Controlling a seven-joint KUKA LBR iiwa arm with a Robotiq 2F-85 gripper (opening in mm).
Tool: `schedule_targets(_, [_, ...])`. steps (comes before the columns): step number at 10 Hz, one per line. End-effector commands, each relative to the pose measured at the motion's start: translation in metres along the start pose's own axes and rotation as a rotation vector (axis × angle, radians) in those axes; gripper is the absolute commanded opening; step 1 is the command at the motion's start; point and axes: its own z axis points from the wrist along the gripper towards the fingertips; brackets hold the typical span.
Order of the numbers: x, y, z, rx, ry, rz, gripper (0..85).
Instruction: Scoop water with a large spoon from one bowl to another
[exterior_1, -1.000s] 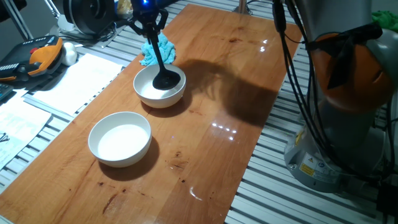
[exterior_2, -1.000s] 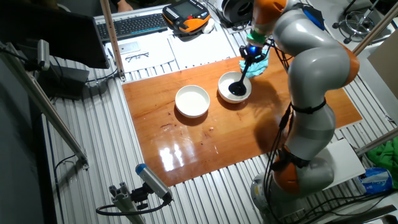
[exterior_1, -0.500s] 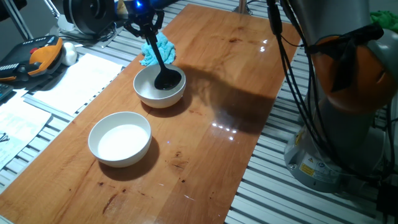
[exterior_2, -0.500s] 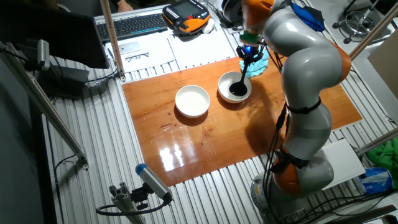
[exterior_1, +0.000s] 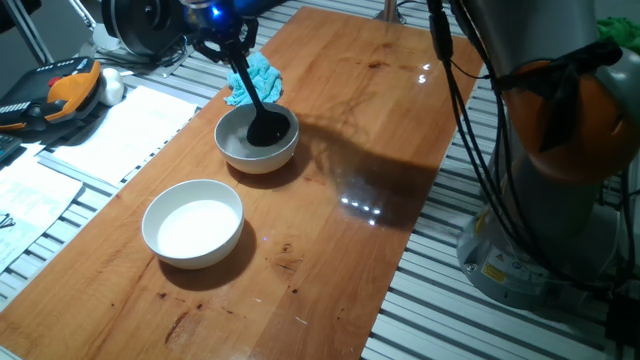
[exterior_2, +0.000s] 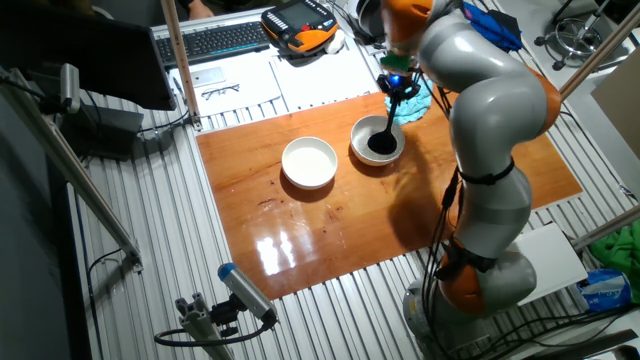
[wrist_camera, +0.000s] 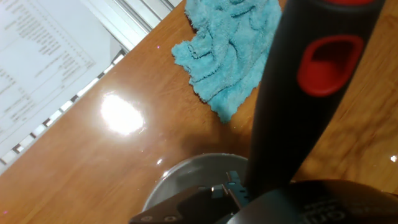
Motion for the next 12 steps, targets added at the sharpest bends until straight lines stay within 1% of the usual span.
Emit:
schedule_targets(1, [0.0009,0.0001,-0.001,0.001,-0.002,0.0,0.0])
schedule_targets(2, [0.0011,-0.0002,-0.0015,0.004,-0.004,-0.004,0.0])
schedule_targets(4, [0.0016,0.0004,-0.0017,0.022,-0.022,-0.019,0.0])
schedule_targets(6, [0.0012,0.0009,-0.0011,0.041,-0.017,-0.032,0.0])
schedule_targets(7, [0.0015,0.0008,-0.0014,0.065,-0.03,-0.043,0.0])
schedule_targets(8, [0.0014,0.0008,-0.0014,0.089,-0.048,-0.059,0.0])
schedule_targets(9, [0.0016,0.0015,-0.0012,0.107,-0.064,-0.071,0.0])
schedule_targets(11, [0.0033,0.0031,-0.0022,0.126,-0.08,-0.074,0.0])
schedule_targets(12, [0.0038,0.0034,-0.0027,0.14,-0.091,-0.081,0.0])
